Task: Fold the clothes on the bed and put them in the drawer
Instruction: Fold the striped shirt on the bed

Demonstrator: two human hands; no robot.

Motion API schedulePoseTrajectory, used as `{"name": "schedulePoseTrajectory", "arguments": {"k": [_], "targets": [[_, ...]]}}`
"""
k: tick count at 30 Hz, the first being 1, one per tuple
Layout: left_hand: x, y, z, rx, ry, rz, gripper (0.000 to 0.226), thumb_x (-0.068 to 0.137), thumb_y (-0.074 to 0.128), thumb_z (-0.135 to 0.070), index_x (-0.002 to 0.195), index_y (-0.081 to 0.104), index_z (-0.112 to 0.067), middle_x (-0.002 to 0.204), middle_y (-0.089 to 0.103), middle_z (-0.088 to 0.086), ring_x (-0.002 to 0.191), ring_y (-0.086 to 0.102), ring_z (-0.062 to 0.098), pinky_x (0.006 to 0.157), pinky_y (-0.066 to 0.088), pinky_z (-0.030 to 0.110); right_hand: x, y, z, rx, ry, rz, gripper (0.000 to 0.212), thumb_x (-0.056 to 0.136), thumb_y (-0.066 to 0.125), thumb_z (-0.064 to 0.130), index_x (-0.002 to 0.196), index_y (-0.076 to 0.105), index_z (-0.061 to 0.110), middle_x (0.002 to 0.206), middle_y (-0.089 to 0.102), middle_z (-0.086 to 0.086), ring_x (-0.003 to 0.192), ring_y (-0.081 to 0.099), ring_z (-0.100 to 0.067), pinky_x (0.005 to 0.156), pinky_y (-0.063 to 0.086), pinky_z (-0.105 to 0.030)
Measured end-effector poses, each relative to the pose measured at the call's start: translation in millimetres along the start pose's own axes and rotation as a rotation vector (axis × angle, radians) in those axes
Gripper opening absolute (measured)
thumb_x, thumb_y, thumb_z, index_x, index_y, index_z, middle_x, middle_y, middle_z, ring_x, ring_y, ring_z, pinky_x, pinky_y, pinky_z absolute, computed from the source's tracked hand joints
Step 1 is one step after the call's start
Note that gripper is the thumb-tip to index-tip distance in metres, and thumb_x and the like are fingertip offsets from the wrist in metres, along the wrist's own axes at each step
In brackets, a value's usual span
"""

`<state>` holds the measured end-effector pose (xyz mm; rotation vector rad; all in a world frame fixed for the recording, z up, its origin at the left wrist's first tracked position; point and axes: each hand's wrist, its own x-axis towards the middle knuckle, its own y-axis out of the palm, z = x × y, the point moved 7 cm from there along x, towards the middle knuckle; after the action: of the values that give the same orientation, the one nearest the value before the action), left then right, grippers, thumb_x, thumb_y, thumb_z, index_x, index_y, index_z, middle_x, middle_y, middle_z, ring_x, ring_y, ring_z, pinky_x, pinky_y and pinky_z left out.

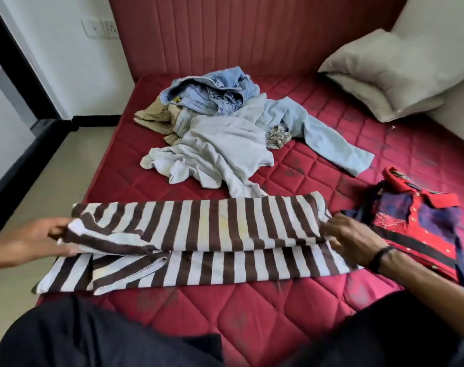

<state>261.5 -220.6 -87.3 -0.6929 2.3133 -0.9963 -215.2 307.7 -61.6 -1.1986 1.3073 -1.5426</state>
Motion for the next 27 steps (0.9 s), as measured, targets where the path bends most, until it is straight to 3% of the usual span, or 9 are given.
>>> {"name": "schedulePoseTrajectory", "arguments": {"k": [1,3,7,10,13,16,19,23,27], "targets": [[-31.3,15.5,-45.0,0.044,0.039,0.062,0.056,0.067,0.096,-0.018,0.115,0.074,-0.035,0.097,0.079,-0.011,0.093,0.072,0.013,0.089,0.049,0.045,-6.9,6.9,-0.2,0.0,0.028,0.022,0.049,0.068,0.072,-0.007,0.106,0.074,0.024,0.082,0.061,0.004,0.077,0.063,-0.026,0.061,0.056,-0.036],[-36.0,13.7,-64.9,0.065,0.024,0.03,0.064,0.069,0.093,-0.008,0.119,0.068,-0.037,0.097,0.078,-0.018,0.097,0.071,0.005,0.09,0.049,0.037,-9.9,8.4,-3.0,0.007,0.098,0.018,0.066,0.063,0.075,-0.015,0.112,0.077,0.03,0.083,0.059,0.004,0.074,0.065,-0.024,0.056,0.052,-0.03],[-41.2,3.9,-81.1,0.114,0.027,0.015,0.084,0.069,0.092,-0.003,0.134,0.053,-0.041,0.102,0.069,-0.031,0.107,0.065,-0.001,0.096,0.045,0.024,-10.5,-13.0,1.2,-0.023,0.18,0.012,0.044,0.063,0.083,-0.008,0.084,0.077,0.03,0.079,0.052,0.006,0.062,0.055,-0.018,0.042,0.036,-0.028],[-52.2,10.9,-79.5,0.319,0.054,0.136,0.089,0.072,0.087,-0.013,0.145,0.045,-0.042,0.124,0.065,-0.027,0.116,0.061,-0.002,0.093,0.045,0.018,-25.0,-7.4,1.1,-0.054,0.205,0.059,0.034,0.067,0.08,-0.001,0.077,0.071,0.031,0.079,0.048,0.008,0.059,0.055,-0.02,0.043,0.033,-0.03],[-56.7,26.8,-56.3,0.471,-0.014,0.261,0.087,0.076,0.078,-0.019,0.153,0.04,-0.033,0.138,0.058,-0.015,0.118,0.058,0.001,0.096,0.047,0.018,-34.4,20.8,1.5,-0.069,0.28,0.367,0.031,0.08,0.068,0.008,0.093,0.07,0.036,0.088,0.043,0.016,0.087,0.065,-0.019,0.063,0.048,-0.034],[-61.6,33.9,-49.3,0.441,-0.043,0.289,0.06,0.073,0.081,-0.018,0.127,0.059,-0.032,0.11,0.068,-0.015,0.085,0.065,-0.01,0.073,0.052,0.014,-23.9,36.0,20.5,-0.08,0.267,0.615,0.03,0.084,0.059,0.021,0.11,0.065,0.035,0.099,0.042,0.018,0.113,0.06,-0.017,0.084,0.048,-0.028],[-61.8,36.5,-58.2,0.421,-0.015,0.272,0.031,0.08,0.084,-0.015,0.092,0.061,-0.032,0.083,0.066,-0.017,0.068,0.06,-0.014,0.061,0.043,0.007,2.7,30.0,51.8,-0.135,0.202,0.57,0.039,0.08,0.054,0.057,0.112,0.065,0.037,0.106,0.047,0.017,0.113,0.058,-0.014,0.092,0.045,-0.034],[-57.9,34.6,-71.6,0.389,0.073,0.192,0.016,0.091,0.076,-0.028,0.103,0.065,-0.031,0.103,0.069,-0.009,0.094,0.063,0.008,0.074,0.043,0.009,65.6,12.4,168.9,0.333,0.076,0.385,0.048,0.083,0.068,0.067,0.117,0.069,0.035,0.108,0.06,0.02,0.094,0.059,0.002,0.083,0.045,-0.014],[-64.1,34.6,-83.2,0.253,0.149,0.11,0.021,0.094,0.068,-0.023,0.093,0.058,-0.042,0.101,0.069,-0.015,0.092,0.063,0.002,0.081,0.049,0.021,146.8,13.7,297.5,0.651,-0.039,0.268,0.078,0.074,0.072,0.073,0.139,0.058,0.032,0.126,0.061,0.021,0.114,0.059,0.004,0.095,0.047,-0.015]]}}
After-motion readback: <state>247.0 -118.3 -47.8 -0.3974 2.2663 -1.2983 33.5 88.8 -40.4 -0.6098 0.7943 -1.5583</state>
